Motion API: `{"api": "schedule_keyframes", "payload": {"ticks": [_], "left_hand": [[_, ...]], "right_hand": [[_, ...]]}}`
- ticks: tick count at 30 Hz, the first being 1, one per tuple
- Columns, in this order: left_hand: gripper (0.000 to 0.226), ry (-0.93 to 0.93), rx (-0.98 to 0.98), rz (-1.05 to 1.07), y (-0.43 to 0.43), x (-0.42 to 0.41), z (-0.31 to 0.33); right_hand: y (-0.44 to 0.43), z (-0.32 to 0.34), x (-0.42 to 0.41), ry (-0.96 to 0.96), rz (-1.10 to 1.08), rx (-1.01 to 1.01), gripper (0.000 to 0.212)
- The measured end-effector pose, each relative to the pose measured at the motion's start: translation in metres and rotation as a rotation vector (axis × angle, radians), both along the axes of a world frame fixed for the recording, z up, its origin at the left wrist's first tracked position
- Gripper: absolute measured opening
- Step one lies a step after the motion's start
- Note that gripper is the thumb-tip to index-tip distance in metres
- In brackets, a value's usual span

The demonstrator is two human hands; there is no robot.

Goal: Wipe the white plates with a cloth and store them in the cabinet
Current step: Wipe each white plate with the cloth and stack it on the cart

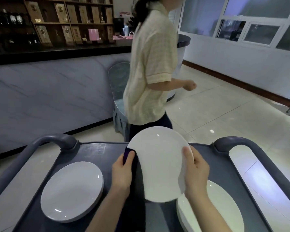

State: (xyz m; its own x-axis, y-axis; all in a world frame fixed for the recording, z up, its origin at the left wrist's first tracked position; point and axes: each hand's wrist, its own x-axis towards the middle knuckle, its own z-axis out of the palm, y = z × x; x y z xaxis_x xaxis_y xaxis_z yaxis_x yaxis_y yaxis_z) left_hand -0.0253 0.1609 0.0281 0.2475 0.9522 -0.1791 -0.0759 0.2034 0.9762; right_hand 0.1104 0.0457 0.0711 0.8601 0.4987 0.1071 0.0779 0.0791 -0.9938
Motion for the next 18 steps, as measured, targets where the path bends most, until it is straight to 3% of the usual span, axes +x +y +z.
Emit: {"api": "schedule_keyframes", "payload": {"ticks": [2, 6, 11, 13, 16, 18], "left_hand": [[0.02, -0.011, -0.113, 0.13, -0.01, 0.005, -0.004], [0.02, 0.079, -0.028, 0.098, 0.0, -0.005, -0.002], [0.023, 0.226, 0.377, -0.26, 0.019, -0.008, 0.017], [0.02, 0.27, 0.493, -0.413, 0.023, -0.003, 0.024], [0.017, 0.271, 0.514, -0.448, 0.027, -0.003, 0.027], [0.022, 0.199, 0.403, -0.355, 0.021, -0.005, 0.019]], "right_hand": [[0.002, -0.009, -0.012, 0.095, -0.065, 0.018, 0.026], [-0.005, -0.014, 0.005, 0.003, 0.158, -0.099, 0.02], [0.002, 0.011, 0.039, -0.48, 0.557, -0.269, 0.045], [0.008, 0.017, 0.04, -0.585, 0.683, -0.332, 0.046], [0.008, 0.014, 0.039, -0.518, 0.675, -0.3, 0.037], [0.005, 0.014, 0.04, -0.424, 0.57, -0.233, 0.035]]}}
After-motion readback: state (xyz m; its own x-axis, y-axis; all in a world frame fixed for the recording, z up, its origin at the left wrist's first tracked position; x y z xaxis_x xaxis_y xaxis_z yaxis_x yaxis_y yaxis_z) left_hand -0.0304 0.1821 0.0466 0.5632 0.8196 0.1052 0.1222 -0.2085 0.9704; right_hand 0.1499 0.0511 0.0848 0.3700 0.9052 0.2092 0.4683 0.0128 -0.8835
